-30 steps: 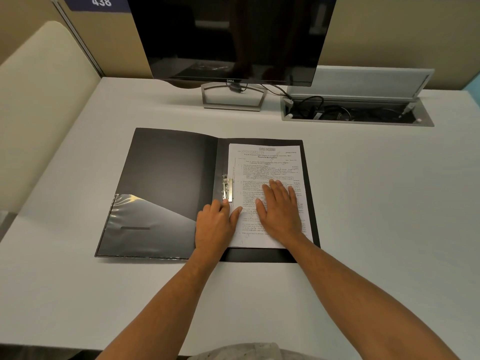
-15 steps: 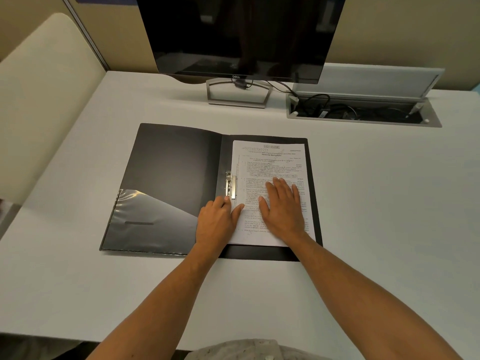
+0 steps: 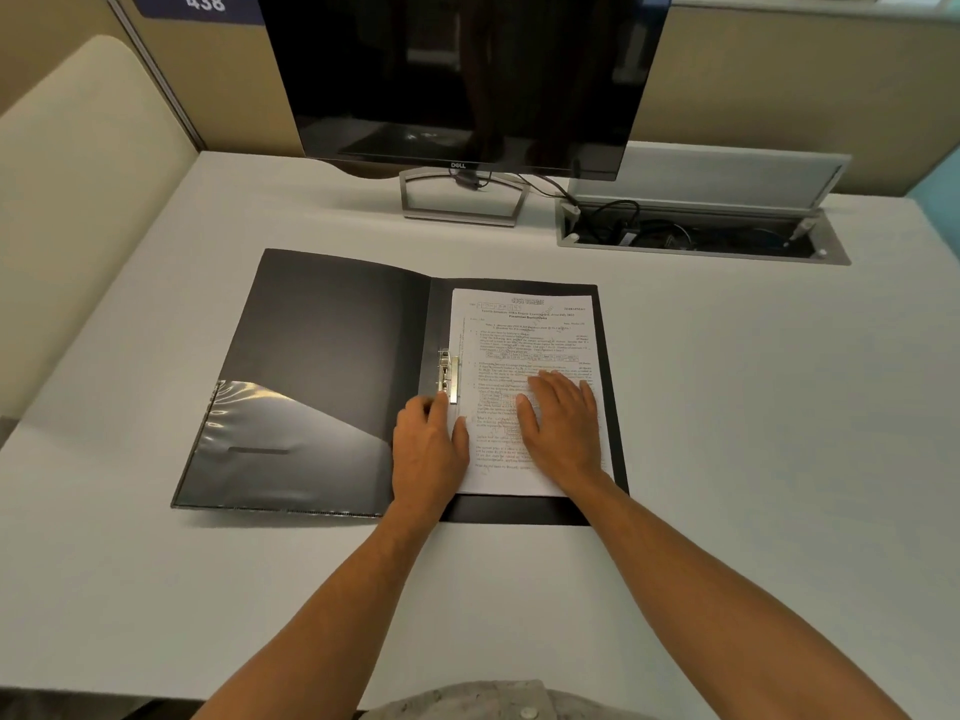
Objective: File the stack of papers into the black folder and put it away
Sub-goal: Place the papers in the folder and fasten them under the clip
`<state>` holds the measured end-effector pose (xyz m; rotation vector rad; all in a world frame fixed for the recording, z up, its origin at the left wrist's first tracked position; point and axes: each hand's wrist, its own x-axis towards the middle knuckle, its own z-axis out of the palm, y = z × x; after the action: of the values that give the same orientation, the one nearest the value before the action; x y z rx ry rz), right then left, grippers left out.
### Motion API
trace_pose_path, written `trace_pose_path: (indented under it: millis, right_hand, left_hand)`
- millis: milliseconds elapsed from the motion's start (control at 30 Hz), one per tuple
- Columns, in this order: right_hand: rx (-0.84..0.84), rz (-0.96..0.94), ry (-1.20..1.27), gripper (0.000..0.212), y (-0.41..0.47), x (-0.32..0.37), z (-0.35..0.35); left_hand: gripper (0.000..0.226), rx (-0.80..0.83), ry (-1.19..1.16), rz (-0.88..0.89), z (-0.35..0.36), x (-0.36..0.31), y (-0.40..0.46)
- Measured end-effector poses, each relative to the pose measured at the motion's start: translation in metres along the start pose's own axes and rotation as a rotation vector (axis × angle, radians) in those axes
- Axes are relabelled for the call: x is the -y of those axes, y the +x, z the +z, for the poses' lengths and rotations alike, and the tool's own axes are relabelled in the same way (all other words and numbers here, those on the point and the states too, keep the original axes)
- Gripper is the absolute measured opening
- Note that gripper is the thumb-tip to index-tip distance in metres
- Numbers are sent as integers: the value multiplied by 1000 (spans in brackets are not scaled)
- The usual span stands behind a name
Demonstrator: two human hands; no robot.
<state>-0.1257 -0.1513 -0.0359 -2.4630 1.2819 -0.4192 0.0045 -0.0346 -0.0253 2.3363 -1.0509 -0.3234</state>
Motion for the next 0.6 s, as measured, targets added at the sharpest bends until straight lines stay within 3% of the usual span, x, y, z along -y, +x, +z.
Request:
trace_pose_path:
  millis: [200, 600]
  right_hand:
    - [13, 36, -58, 53, -20, -31, -12]
    - [62, 152, -133, 56, -46, -88, -43]
  left_hand:
    - [43, 54, -148, -38, 1, -7, 6]
    - [40, 273, -176, 107, 22, -53, 6]
